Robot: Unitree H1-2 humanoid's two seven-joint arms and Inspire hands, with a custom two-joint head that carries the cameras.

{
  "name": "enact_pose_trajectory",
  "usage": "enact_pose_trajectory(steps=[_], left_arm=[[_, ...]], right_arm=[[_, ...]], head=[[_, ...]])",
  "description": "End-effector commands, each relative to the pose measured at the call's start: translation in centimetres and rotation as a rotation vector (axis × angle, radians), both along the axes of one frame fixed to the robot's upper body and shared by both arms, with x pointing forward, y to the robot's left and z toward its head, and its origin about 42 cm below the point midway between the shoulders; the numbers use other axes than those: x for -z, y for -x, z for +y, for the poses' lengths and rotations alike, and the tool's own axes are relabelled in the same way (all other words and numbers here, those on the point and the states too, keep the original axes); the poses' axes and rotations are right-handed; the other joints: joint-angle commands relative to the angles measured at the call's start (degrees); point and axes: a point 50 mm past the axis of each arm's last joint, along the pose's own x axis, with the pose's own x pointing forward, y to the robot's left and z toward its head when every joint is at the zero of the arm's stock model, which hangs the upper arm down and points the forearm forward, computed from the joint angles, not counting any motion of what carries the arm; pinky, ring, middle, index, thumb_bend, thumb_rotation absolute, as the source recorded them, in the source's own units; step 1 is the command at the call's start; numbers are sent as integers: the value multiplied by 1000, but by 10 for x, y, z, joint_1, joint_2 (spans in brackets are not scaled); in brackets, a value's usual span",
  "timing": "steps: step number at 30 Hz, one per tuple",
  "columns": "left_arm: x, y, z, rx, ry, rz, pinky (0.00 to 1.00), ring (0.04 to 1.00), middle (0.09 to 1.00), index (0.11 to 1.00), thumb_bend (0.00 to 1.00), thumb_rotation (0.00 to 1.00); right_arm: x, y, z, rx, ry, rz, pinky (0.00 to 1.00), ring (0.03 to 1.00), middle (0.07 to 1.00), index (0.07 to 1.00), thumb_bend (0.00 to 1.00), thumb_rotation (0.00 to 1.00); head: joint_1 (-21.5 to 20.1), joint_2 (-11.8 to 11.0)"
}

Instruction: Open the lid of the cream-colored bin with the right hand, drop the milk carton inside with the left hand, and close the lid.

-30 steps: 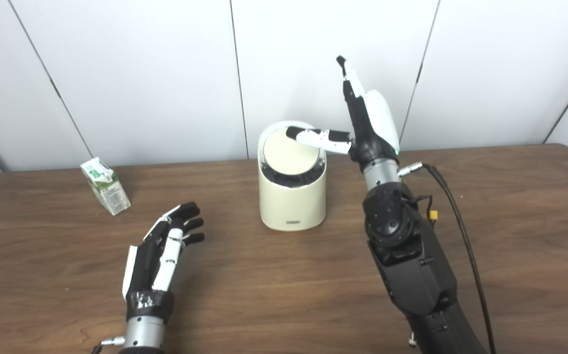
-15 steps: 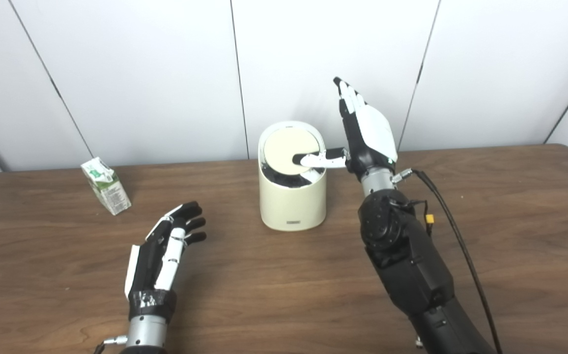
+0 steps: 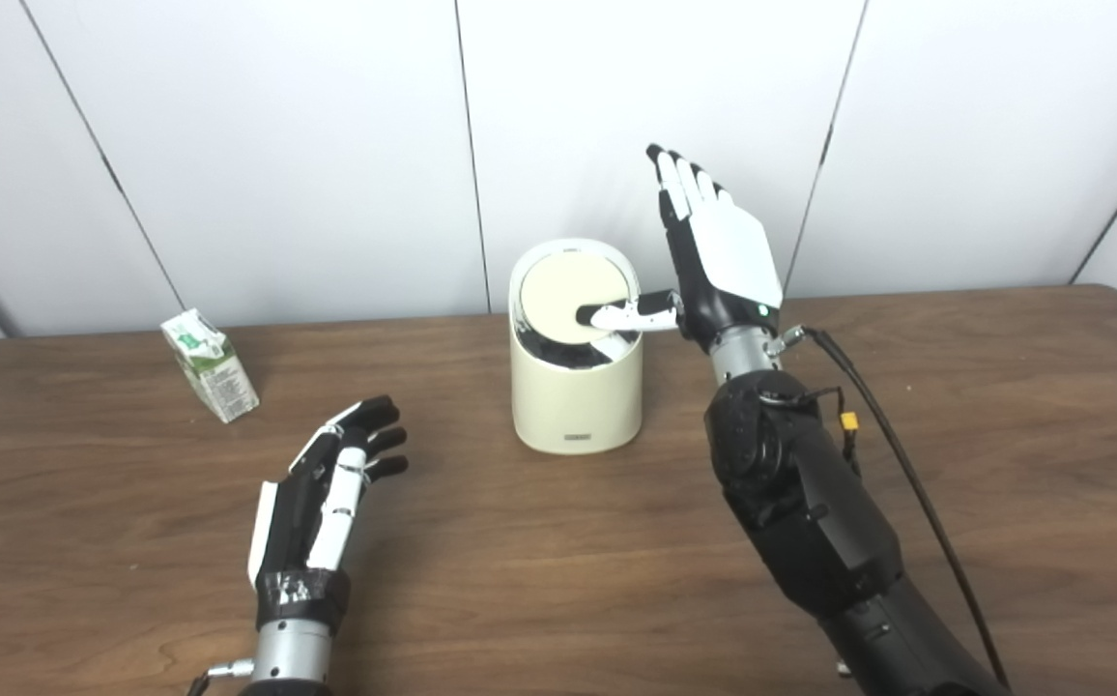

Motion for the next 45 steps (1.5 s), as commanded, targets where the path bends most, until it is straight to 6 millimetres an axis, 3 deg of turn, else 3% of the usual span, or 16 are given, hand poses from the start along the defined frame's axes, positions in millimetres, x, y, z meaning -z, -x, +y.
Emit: enact_pose_trajectory(steps=[1, 11, 19, 22, 26, 31, 36, 45], left_arm=[[-20, -6, -5, 7, 0, -79, 699, 762, 789, 778, 271, 658], [-19, -7, -2, 7, -10, -86, 703, 760, 790, 781, 262, 664], [-17, -11, -2, 9, -8, -86, 698, 761, 791, 784, 271, 675], [-16, -11, -3, 10, -5, -85, 699, 762, 791, 785, 272, 671], [-15, -11, -3, 10, -9, -86, 696, 759, 787, 780, 273, 666], [-15, -11, -3, 10, -6, -86, 703, 765, 791, 784, 283, 671], [-15, -10, -1, 8, -16, -87, 709, 769, 795, 788, 280, 689], [-14, -11, 0, 10, -15, -87, 708, 763, 793, 784, 282, 679]], right_arm=[[0, -3, -6, 21, 108, -1, 1000, 1000, 1000, 1000, 1000, 258], [14, 3, -6, 9, 175, -31, 1000, 1000, 1000, 1000, 990, 223], [11, 3, -8, 19, 107, -2, 1000, 1000, 1000, 1000, 869, 349], [10, 5, -9, 19, 71, 12, 1000, 1000, 1000, 1000, 808, 508], [9, 8, -12, 9, 8, 22, 1000, 1000, 1000, 1000, 749, 852], [11, 14, -19, -21, -125, 21, 1000, 1000, 1000, 1000, 831, 982], [8, 25, -24, -45, -244, -17, 996, 1000, 1000, 1000, 915, 1000], [13, 53, -35, -77, -375, -90, 943, 1000, 1000, 1000, 922, 1000]], head=[[1, 1], [-4, -2], [-6, -7], [-7, -8], [-6, -10], [-6, -9], [-6, -8], [-5, -10]])
